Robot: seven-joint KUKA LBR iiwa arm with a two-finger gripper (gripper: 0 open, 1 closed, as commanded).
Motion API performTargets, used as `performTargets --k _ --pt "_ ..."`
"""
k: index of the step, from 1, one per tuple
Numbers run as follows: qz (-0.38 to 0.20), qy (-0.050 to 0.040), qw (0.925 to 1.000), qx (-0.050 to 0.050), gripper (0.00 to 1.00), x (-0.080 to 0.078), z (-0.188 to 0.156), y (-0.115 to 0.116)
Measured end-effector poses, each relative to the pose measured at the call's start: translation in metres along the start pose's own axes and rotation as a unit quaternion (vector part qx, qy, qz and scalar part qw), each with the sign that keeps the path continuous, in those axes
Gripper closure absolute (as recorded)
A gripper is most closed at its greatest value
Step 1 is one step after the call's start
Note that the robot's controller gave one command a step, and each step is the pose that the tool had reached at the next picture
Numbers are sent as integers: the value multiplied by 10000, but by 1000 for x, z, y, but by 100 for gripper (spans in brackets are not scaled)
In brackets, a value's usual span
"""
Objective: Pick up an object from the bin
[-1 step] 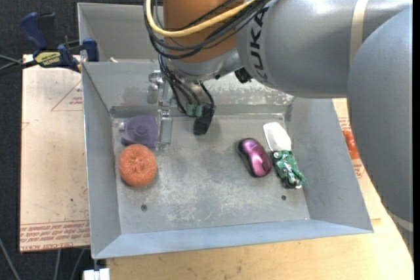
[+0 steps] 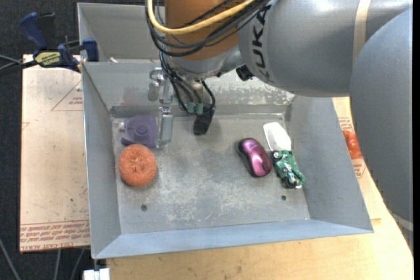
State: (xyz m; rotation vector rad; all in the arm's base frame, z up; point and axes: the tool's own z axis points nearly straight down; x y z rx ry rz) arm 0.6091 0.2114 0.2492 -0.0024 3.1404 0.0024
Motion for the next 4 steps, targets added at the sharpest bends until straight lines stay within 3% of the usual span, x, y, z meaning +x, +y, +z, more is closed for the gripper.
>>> performTargets --k 1,2,3,4 --pt "-159 -30 9999 -9 0 36 37 -4" --pt "-656 57 9978 12 0 65 70 0" --pt "-1485 -77 9889 -15 0 63 82 16" --pt "-2224 -4 9749 -12 0 64 138 20"
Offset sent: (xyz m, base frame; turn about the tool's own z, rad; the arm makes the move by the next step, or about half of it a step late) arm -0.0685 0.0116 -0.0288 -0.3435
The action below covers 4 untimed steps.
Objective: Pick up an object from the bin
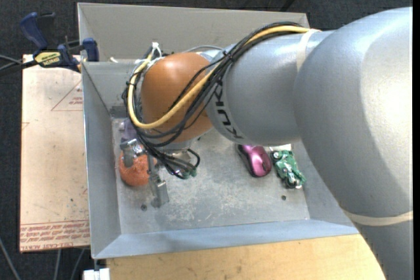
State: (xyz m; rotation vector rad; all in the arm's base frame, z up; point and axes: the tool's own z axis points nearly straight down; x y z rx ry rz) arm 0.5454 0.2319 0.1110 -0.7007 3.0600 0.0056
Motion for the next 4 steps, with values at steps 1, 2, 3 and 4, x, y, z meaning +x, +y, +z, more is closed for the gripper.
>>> performTargets --k 1,2,3,4 --pt "-4422 -71 8969 44 100 -2 23 -2" --pt "-4413 -71 8973 39 100 -2 23 -2" --pt "-4430 -89 8964 37 100 -8 -54 7" --pt "-4431 -87 8964 36 100 -8 -54 7"
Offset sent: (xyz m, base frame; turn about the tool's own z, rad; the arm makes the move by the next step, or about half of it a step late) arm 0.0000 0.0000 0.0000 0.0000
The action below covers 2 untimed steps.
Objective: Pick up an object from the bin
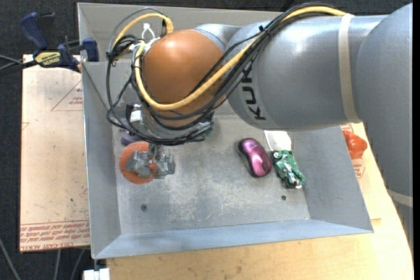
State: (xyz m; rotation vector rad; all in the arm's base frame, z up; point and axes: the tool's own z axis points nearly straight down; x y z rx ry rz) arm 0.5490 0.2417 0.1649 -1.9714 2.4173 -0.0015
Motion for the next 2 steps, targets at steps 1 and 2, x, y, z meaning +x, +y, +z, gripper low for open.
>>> performTargets --k 1,2 --pt "-292 -5 9996 3 100 -5 3 -13" --pt "-514 -15 9987 12 100 -3 11 -32"
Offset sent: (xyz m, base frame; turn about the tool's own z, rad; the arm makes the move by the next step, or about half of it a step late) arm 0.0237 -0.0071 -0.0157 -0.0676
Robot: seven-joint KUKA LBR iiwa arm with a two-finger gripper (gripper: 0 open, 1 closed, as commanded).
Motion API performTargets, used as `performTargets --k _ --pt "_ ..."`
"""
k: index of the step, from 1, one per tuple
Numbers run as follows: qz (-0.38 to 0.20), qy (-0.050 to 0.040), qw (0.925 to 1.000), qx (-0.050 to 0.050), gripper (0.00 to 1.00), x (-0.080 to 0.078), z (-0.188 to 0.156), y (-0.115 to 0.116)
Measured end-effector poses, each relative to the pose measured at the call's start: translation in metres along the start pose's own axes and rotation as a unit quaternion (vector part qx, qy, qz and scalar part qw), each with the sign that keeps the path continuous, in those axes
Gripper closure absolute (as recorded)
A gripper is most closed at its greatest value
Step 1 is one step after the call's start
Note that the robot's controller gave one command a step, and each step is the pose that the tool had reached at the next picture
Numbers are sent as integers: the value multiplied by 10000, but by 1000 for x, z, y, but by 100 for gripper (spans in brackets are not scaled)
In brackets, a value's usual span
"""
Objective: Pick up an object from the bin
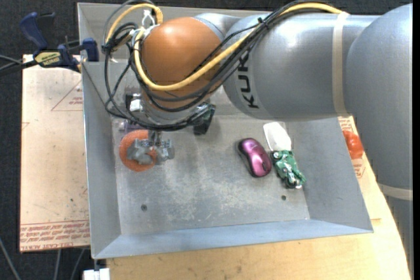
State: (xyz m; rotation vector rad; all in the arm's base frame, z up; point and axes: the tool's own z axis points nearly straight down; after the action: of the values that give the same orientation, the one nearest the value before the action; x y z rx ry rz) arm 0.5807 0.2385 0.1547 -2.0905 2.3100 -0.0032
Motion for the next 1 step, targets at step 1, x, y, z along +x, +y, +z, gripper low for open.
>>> performTargets --k 1 --pt "-401 -1 9992 -4 100 -4 -3 -14"
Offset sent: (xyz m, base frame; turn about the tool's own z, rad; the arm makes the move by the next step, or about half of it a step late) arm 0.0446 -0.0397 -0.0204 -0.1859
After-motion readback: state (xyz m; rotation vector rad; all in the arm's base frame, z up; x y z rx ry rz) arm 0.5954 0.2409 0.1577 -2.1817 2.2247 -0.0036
